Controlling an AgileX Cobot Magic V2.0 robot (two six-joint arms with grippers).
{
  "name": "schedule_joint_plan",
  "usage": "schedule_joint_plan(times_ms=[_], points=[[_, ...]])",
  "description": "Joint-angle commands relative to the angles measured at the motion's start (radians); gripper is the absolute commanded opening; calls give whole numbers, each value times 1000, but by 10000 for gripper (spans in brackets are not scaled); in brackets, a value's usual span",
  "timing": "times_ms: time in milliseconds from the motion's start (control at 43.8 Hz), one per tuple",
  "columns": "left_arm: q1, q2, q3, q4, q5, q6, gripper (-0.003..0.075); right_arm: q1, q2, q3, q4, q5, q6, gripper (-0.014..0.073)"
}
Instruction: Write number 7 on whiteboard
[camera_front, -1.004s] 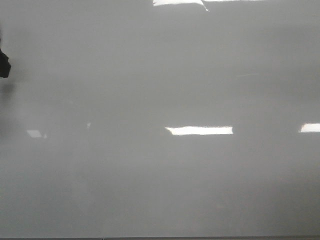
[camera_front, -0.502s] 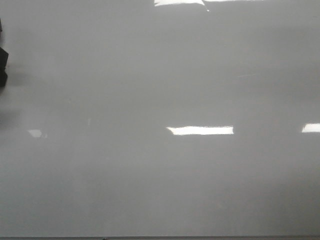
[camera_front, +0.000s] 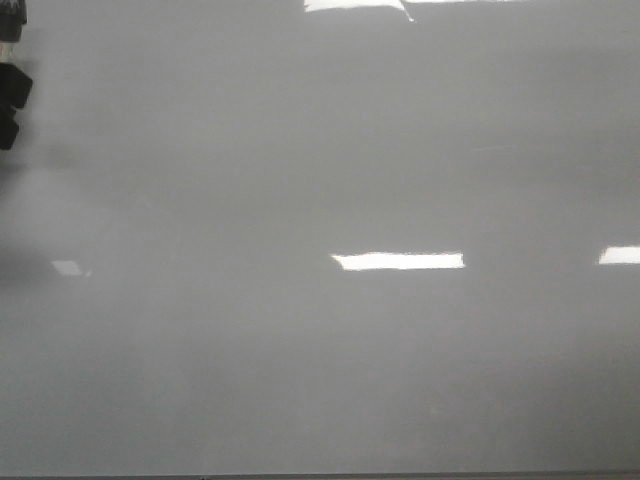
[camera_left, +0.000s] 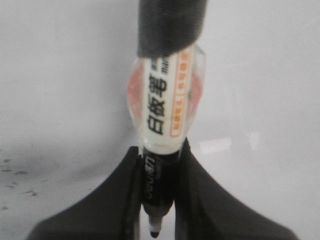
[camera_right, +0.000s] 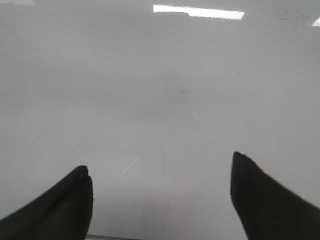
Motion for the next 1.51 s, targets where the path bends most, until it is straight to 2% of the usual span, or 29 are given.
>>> schedule_joint_plan(times_ms=[0,68,183,297,411,479,593,936,1141,1255,1483], points=[[-31,-96,-78,65,90,0,-20,-2,5,-84,15,-2,-2,591],[-52,-124,-127,98,216,0,-20,-2,9,-122,16,54,-1,591],[-96,-139,-227,86,463,106,-20,-2,17,-174,16,139,0,591],[-149,-137,-308,-6,682,306,-20,-2,41,-206,16,200,0,591],[-192,-137,-334,-139,781,517,-20,1,84,-212,18,229,-3,591],[-218,-134,-334,-225,799,598,-20,12,114,-212,38,241,-11,591],[-270,-116,-334,-307,833,689,-20,51,162,-213,118,253,-117,591],[-511,-12,-336,-303,804,796,-20,273,366,-330,372,440,-631,591],[-602,4,-338,-303,759,812,-20,394,423,-350,553,438,-900,591],[-634,4,-338,-303,755,812,-20,457,435,-350,627,385,-977,591],[-662,4,-338,-303,745,812,-20,578,486,-350,631,284,-983,591]])
